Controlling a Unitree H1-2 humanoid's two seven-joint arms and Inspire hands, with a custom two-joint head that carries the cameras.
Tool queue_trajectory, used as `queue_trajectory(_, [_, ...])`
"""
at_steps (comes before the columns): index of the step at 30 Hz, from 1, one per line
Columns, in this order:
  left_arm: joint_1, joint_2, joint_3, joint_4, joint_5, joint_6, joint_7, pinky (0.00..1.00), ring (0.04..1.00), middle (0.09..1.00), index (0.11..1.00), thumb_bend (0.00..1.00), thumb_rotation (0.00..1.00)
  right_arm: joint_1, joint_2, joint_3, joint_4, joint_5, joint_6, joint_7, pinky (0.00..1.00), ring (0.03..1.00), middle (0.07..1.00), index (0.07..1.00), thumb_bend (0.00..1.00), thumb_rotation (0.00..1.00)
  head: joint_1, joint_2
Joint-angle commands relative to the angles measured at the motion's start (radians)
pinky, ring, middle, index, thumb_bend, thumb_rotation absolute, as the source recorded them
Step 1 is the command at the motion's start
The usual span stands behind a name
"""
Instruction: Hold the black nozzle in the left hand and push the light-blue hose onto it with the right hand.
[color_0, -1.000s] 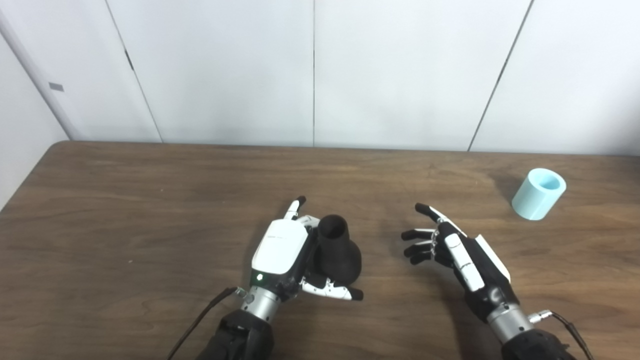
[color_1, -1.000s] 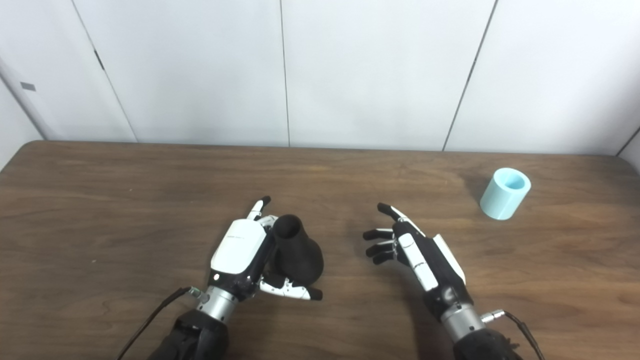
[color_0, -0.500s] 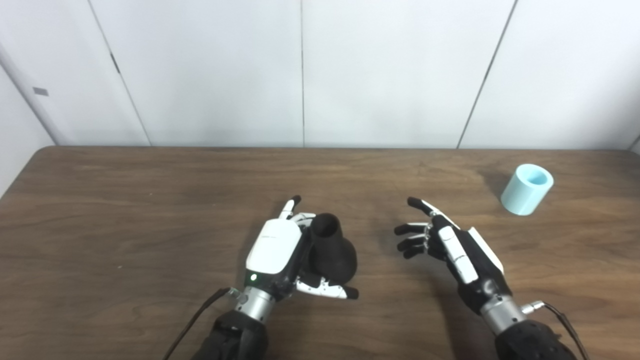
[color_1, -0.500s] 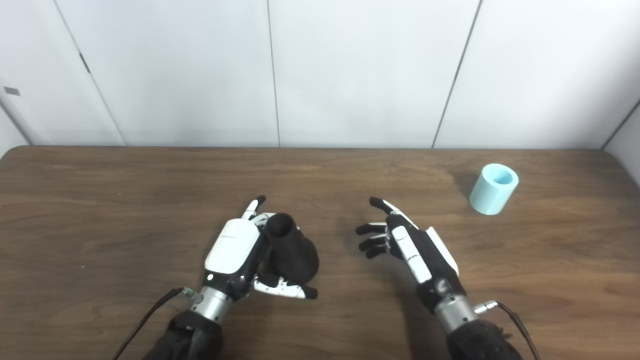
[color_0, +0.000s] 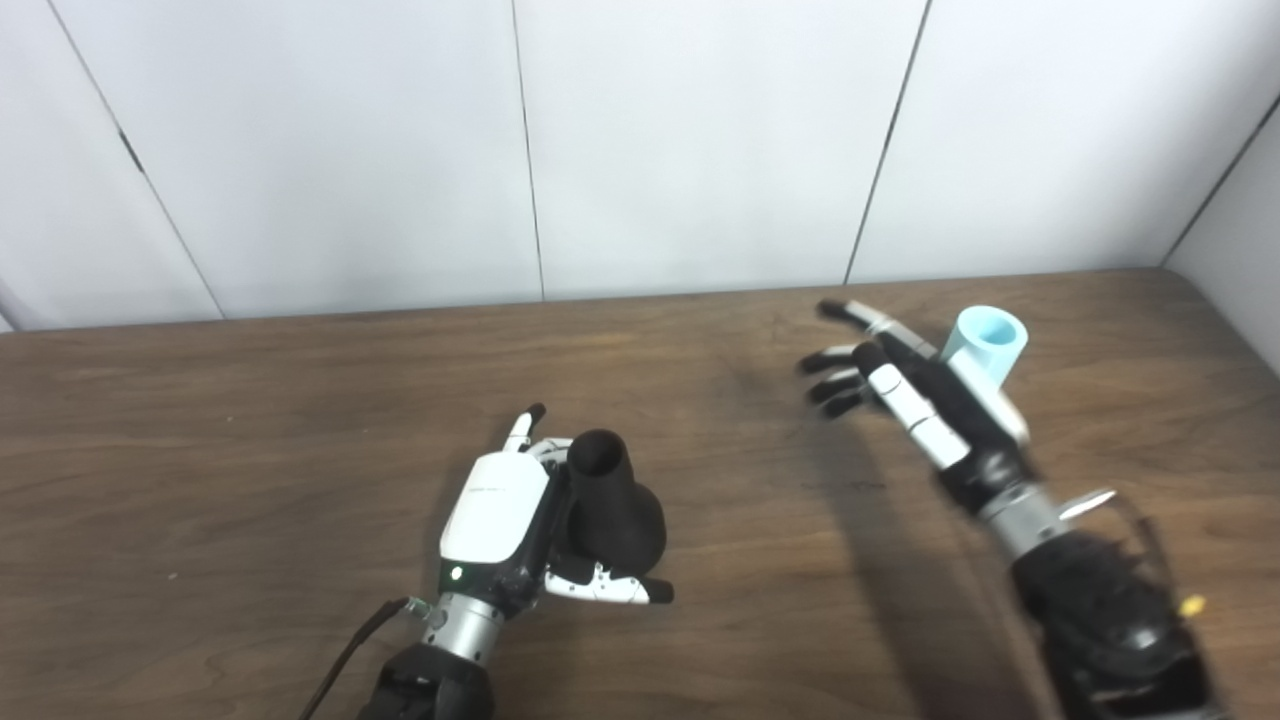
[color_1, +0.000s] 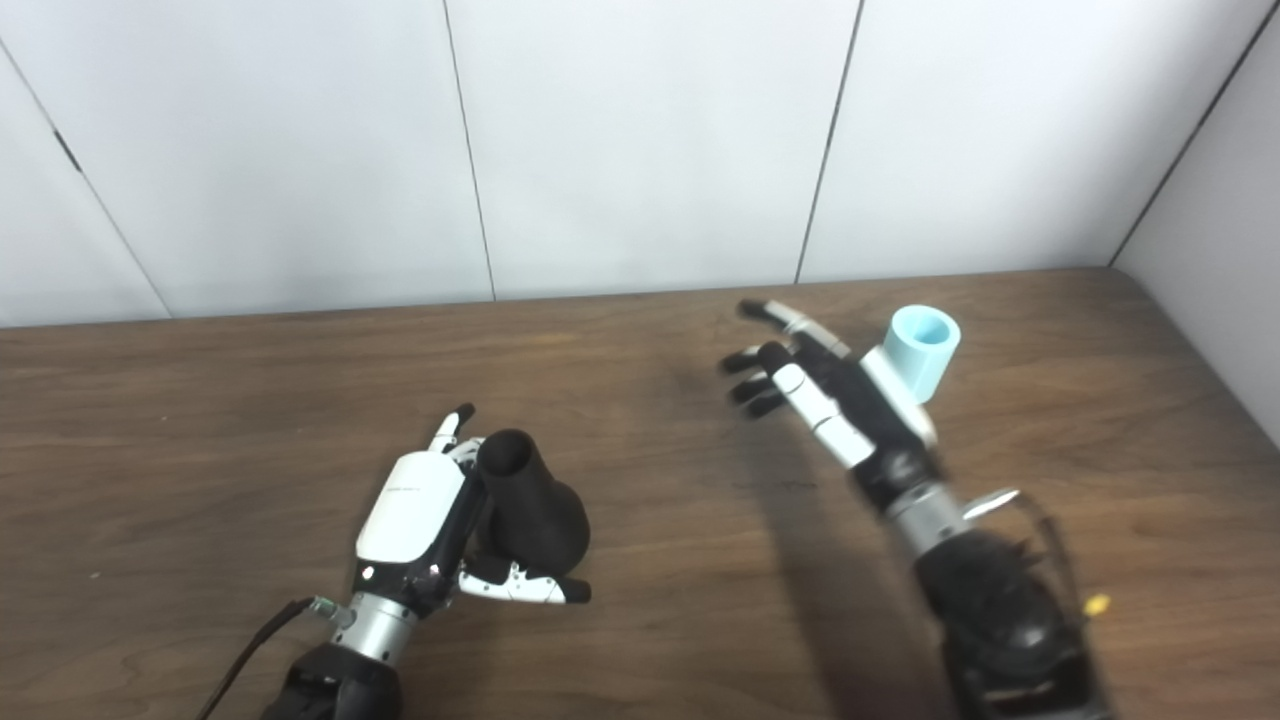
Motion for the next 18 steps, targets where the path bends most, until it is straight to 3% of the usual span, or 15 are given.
queue_trajectory(1, [-0.007, 0.0, 0.01, -0.015, -0.007, -0.022, 0.007, 1.0, 0.752, 0.434, 0.526, 0.52, 0.0, -0.039, -0.061, -0.03, -0.015, -0.017, -0.058, 0.004, 0.59, 0.635, 0.683, 0.827, 0.51, 0.54, -0.002, 0.001])
queue_trajectory(7, [-0.004, 0.004, 0.015, -0.02, 0.001, -0.013, 0.001, 1.0, 0.763, 0.43, 0.523, 0.52, 0.0, -0.108, -0.209, -0.032, -0.049, -0.16, -0.043, 0.02, 0.65, 0.727, 0.744, 0.763, 0.59, 0.34, -0.059, -0.004])
queue_trajectory(9, [-0.003, 0.005, 0.017, -0.022, -0.002, -0.011, -0.004, 1.0, 0.764, 0.43, 0.523, 0.52, 0.0, -0.128, -0.245, -0.027, -0.048, -0.218, -0.032, 0.028, 0.67, 0.747, 0.756, 0.747, 0.61, 0.32, -0.07, -0.007])
queue_trajectory(13, [-0.005, 0.008, 0.021, -0.018, -0.007, -0.026, -0.008, 1.0, 0.75, 0.431, 0.521, 0.52, 0.0, -0.19, -0.344, 0.014, -0.036, -0.361, 0.033, 0.099, 0.74, 0.795, 0.792, 0.748, 0.71, 0.36, -0.083, -0.01])
queue_trajectory(16, [-0.004, 0.012, 0.02, -0.019, 0.0, -0.025, -0.013, 1.0, 0.742, 0.431, 0.521, 0.52, 0.0, -0.235, -0.41, 0.058, -0.006, -0.44, 0.051, 0.167, 0.71, 0.829, 0.832, 0.759, 0.81, 0.23, -0.1, -0.014])
queue_trajectory(18, [-0.003, 0.014, 0.02, -0.019, 0.004, -0.024, -0.011, 1.0, 0.74, 0.436, 0.52, 0.52, 0.0, -0.258, -0.443, 0.092, 0.018, -0.507, 0.066, 0.203, 0.77, 0.871, 0.856, 0.769, 0.88, 0.21, -0.116, -0.018])
